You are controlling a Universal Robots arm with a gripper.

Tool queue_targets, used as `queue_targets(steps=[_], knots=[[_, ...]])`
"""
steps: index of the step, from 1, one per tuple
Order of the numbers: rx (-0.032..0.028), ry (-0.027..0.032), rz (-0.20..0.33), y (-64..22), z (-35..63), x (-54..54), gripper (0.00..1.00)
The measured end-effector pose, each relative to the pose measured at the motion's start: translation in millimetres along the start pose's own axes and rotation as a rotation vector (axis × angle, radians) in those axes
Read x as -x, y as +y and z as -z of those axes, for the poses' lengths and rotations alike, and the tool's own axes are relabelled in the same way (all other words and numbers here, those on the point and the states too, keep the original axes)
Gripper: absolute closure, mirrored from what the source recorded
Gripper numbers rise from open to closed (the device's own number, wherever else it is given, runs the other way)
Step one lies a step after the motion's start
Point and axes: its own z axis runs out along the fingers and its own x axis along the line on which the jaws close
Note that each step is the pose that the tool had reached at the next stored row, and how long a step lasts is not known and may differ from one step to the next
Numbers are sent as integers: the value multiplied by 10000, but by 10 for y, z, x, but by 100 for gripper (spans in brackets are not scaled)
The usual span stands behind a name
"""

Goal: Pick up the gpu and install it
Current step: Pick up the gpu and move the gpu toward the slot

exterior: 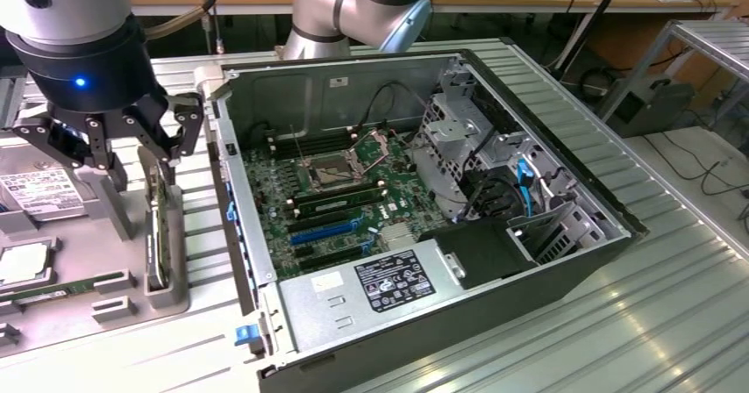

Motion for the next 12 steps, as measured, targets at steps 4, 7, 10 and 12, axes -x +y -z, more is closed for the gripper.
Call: queue_targets(steps=[4, 7, 10, 12], knots=[[0, 0, -9, -11, -37, -8, 50], [-1, 0, -20, -15, -60, -14, 50], [0, -2, -18, -23, -77, -14, 50], [1, -2, -19, -26, -88, -16, 50]])
